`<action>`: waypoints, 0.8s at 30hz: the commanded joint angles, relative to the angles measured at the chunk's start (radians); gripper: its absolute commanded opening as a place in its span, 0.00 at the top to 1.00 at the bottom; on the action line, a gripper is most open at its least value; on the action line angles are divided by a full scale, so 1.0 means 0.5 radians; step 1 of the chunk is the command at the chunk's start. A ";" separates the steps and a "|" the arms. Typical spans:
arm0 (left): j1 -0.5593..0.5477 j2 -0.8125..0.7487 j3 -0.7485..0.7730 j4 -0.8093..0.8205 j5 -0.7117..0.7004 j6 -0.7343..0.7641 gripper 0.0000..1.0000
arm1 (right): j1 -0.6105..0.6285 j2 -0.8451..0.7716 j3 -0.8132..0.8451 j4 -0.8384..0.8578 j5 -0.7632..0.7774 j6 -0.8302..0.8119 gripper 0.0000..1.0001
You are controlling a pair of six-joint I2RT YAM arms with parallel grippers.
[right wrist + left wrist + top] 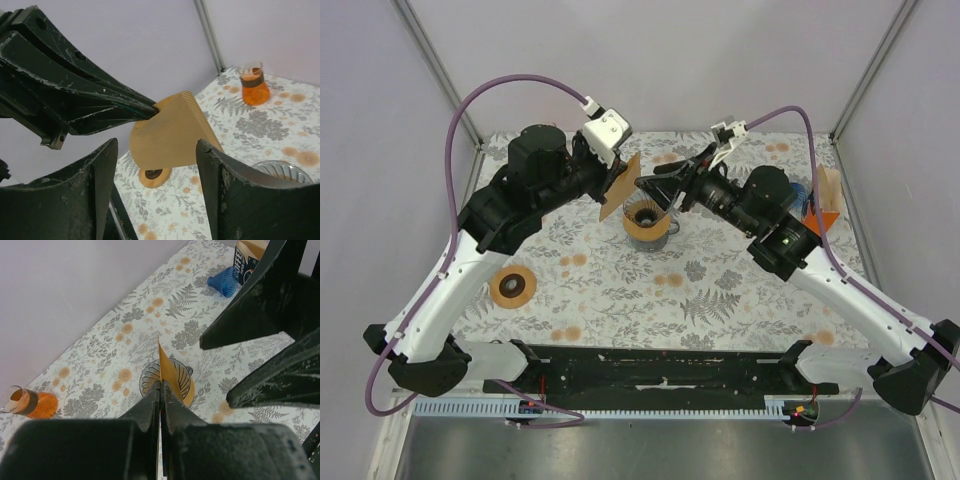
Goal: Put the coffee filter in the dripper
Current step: Adjust the coffee filter.
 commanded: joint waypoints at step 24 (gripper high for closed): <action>0.003 -0.070 -0.122 0.212 0.334 -0.227 0.98 | -0.086 0.183 0.132 0.140 -0.089 0.192 0.62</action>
